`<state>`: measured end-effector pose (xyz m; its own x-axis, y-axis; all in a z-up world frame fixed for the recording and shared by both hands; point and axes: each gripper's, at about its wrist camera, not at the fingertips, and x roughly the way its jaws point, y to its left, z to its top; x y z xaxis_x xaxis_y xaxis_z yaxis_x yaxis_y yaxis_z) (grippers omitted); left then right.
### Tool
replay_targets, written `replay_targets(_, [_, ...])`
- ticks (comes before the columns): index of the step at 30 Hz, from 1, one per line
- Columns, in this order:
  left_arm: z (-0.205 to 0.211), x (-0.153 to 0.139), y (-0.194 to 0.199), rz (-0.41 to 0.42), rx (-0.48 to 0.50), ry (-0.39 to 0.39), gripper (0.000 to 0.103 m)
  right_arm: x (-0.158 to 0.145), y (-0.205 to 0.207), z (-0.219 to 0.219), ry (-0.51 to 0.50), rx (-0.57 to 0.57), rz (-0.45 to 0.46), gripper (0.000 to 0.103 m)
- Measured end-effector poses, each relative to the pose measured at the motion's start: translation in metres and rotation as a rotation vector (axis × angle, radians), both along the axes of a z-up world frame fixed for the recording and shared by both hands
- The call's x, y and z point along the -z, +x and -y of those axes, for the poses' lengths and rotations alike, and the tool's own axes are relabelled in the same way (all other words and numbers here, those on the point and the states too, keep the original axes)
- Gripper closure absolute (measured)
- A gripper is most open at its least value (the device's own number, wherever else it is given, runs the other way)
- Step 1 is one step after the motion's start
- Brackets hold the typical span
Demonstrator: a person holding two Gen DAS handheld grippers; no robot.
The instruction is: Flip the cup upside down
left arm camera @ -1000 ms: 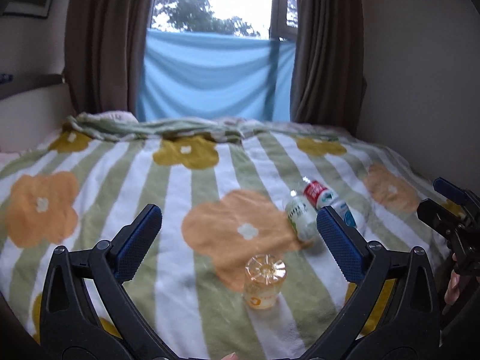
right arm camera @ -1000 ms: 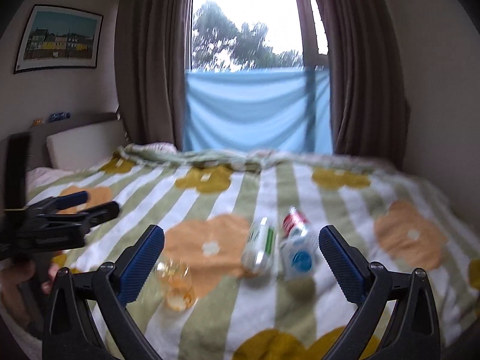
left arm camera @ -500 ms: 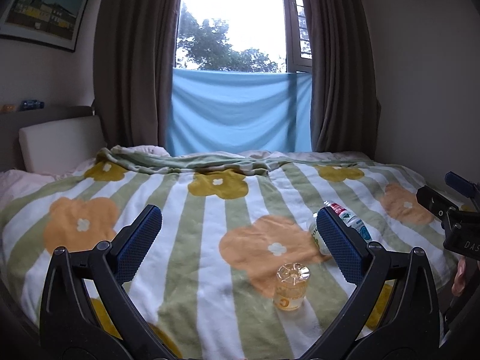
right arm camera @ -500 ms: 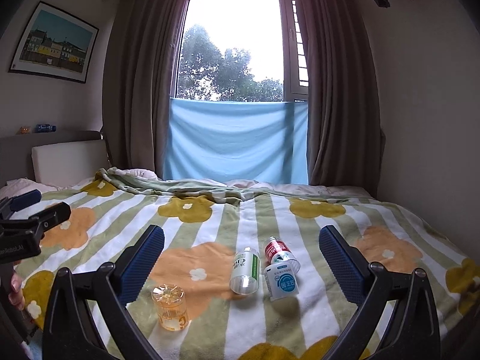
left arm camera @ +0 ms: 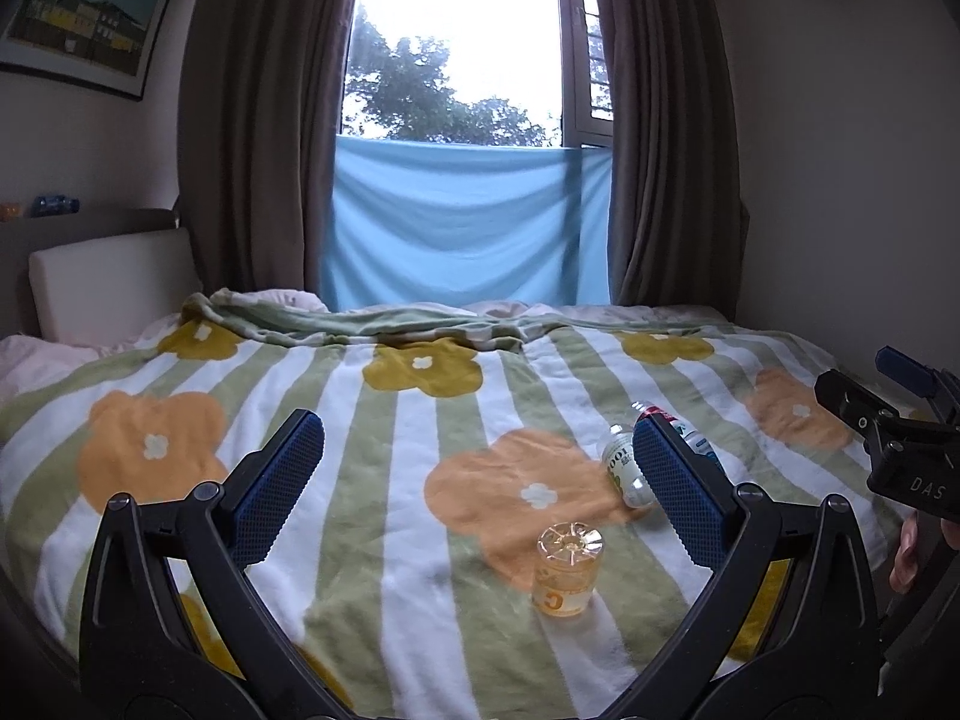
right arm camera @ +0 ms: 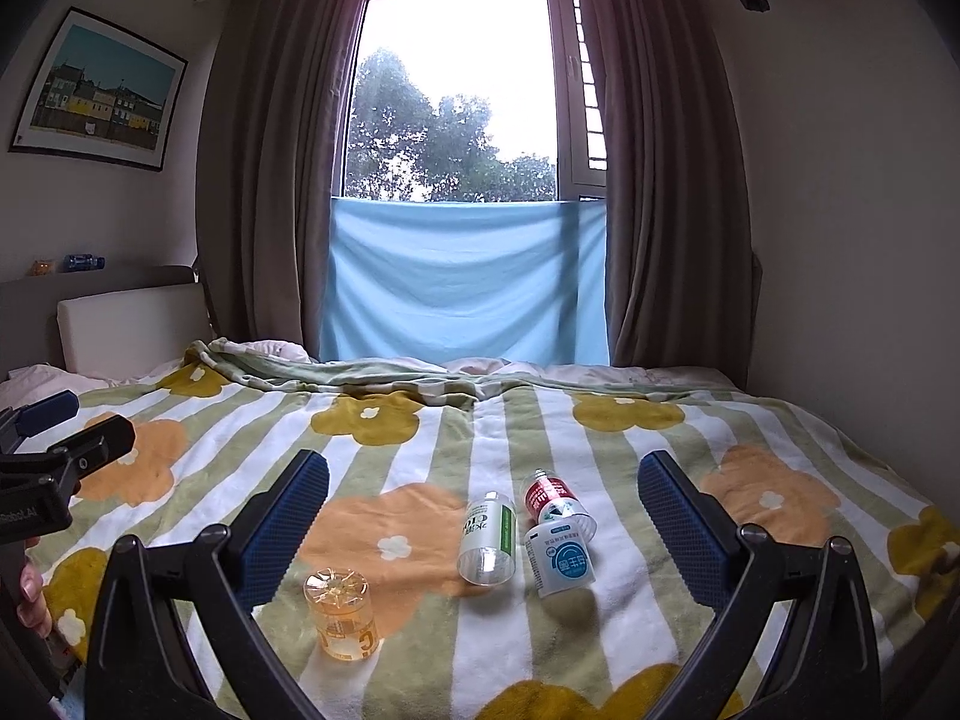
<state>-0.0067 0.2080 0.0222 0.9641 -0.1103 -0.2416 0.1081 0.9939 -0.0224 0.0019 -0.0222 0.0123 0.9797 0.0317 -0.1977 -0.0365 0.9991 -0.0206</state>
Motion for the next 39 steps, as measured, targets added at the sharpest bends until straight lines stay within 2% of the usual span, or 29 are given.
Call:
replay_targets(10, [0.0071, 0.0026, -0.001, -0.004, -0.006, 0.024, 0.0, 0.0015, 0.0036, 0.0014, -0.001, -0.001, -0.01, 0.0])
replay_targets(39, [0.0075, 0.0031, -0.0004, -0.006, -0.009, 0.028, 0.0, 0.0093, 0.0047, -0.0018, 0.006, 0.0, -0.016, 0.0])
